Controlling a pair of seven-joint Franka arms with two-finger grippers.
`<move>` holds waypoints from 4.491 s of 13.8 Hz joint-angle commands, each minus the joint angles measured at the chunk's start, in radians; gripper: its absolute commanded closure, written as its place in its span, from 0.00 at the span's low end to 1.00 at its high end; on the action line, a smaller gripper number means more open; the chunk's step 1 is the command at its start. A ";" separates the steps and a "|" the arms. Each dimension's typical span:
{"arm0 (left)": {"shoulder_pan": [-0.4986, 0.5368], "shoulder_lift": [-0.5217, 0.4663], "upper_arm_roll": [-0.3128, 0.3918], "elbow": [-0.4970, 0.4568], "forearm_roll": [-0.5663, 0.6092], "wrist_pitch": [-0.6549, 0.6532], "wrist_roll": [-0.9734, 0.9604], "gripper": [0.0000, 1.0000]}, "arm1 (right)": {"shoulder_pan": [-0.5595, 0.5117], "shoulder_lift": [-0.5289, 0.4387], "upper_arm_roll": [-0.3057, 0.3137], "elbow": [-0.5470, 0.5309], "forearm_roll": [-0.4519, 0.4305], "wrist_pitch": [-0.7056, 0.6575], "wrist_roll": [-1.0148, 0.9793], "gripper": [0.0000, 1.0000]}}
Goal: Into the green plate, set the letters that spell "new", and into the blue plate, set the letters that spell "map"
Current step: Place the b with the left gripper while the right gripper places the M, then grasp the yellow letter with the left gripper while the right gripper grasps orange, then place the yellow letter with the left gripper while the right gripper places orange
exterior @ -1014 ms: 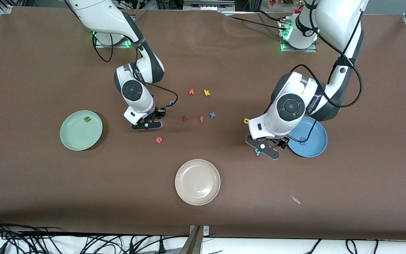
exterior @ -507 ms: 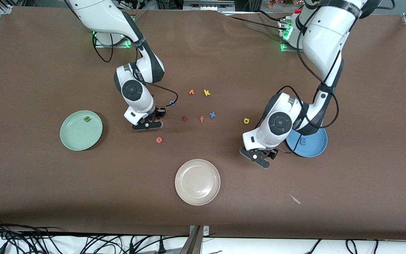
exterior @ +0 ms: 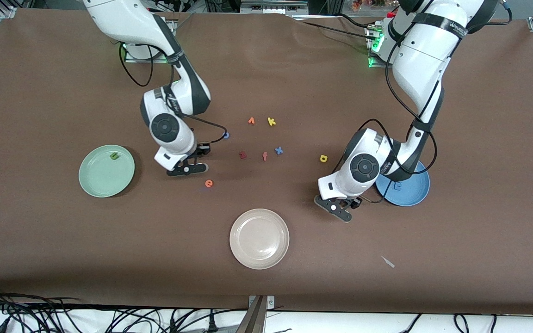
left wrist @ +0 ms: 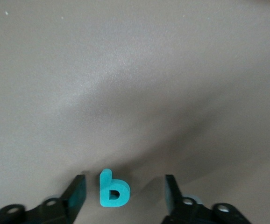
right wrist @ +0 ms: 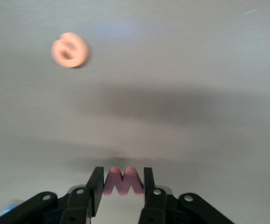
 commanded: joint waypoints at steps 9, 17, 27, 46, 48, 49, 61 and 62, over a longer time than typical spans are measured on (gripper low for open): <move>0.048 -0.076 0.003 -0.015 0.026 -0.098 -0.002 0.98 | -0.178 -0.005 -0.271 0.000 0.014 -0.077 -0.509 0.64; 0.221 -0.177 0.003 -0.102 0.088 -0.339 0.131 0.97 | -0.200 -0.005 -0.186 0.006 0.139 -0.054 -0.382 0.00; 0.208 -0.289 -0.176 -0.229 0.101 -0.319 -0.187 0.00 | 0.070 0.145 -0.156 0.236 0.155 -0.037 0.219 0.00; 0.083 -0.176 -0.254 -0.358 0.248 -0.012 -0.659 0.14 | 0.146 0.326 -0.149 0.386 0.268 0.041 0.290 0.28; 0.082 -0.176 -0.254 -0.366 0.251 -0.012 -0.659 0.24 | 0.146 0.326 -0.149 0.386 0.268 0.041 0.290 0.39; 0.082 -0.176 -0.254 -0.366 0.251 -0.012 -0.659 0.37 | 0.144 0.328 -0.149 0.386 0.268 0.041 0.290 0.45; 0.163 -0.315 -0.255 -0.294 0.247 -0.254 -0.445 0.90 | 0.146 0.331 -0.129 0.383 0.282 0.073 0.287 0.69; 0.190 -0.326 -0.254 -0.285 0.247 -0.303 -0.376 0.90 | 0.146 0.333 -0.129 0.383 0.282 0.073 0.281 0.71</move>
